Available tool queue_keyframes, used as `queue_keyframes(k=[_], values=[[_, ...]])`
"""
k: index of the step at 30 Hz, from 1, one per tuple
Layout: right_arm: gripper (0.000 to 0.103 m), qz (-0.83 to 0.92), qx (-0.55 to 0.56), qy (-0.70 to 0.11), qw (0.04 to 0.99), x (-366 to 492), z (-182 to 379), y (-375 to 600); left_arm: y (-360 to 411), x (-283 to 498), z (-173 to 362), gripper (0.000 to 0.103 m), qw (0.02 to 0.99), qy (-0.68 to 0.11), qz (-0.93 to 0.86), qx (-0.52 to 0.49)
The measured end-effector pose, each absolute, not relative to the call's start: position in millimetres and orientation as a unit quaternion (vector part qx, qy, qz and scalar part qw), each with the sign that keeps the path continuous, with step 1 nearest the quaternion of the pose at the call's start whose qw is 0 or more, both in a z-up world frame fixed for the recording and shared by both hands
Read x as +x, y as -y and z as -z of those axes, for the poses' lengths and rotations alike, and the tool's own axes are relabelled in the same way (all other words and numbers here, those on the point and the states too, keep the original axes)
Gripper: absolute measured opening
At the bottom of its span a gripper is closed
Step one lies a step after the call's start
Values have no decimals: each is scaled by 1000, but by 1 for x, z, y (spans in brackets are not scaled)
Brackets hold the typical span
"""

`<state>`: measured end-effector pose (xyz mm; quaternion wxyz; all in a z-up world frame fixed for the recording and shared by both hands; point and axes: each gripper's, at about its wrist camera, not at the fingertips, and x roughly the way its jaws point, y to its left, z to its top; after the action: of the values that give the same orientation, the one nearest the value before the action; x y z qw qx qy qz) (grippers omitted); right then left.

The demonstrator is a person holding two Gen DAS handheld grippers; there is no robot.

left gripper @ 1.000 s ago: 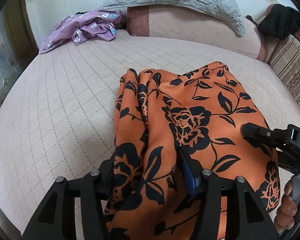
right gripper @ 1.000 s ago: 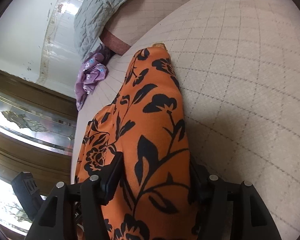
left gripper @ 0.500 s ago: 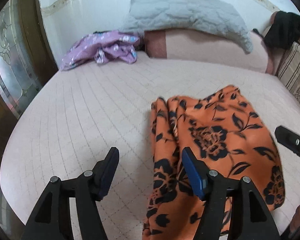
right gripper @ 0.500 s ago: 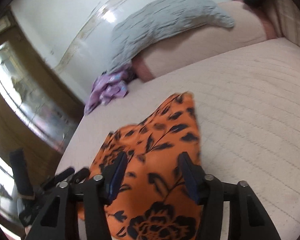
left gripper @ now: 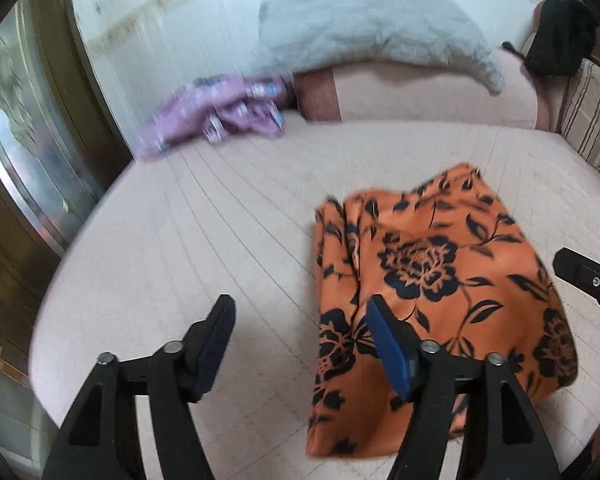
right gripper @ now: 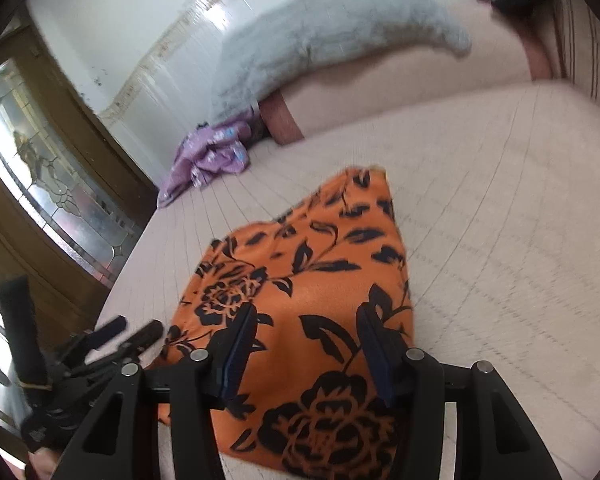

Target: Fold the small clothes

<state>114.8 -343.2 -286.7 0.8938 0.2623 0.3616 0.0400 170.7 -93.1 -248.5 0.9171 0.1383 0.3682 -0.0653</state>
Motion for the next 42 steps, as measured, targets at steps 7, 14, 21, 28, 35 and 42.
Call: queue_keyframes(k=[7, 14, 21, 28, 35, 42], values=[[63, 5, 194, -277, 941, 51, 226, 333, 80, 114, 177, 87, 944, -307, 61, 108], [66, 26, 173, -242, 954, -3, 180, 320, 70, 65, 117, 100, 969, -225, 40, 98], [68, 47, 165, -234, 957, -46, 143, 317, 60, 35, 88, 100, 974, -207, 40, 78], [73, 50, 138, -210, 967, -80, 107, 308, 53, 12, 65, 100, 980, -185, 28, 74], [86, 45, 111, -167, 979, -100, 76, 291, 46, -6, 47, 103, 986, -150, 20, 76], [87, 50, 93, -155, 982, -101, 64, 277, 36, -15, 33, 103, 989, -128, 14, 71]])
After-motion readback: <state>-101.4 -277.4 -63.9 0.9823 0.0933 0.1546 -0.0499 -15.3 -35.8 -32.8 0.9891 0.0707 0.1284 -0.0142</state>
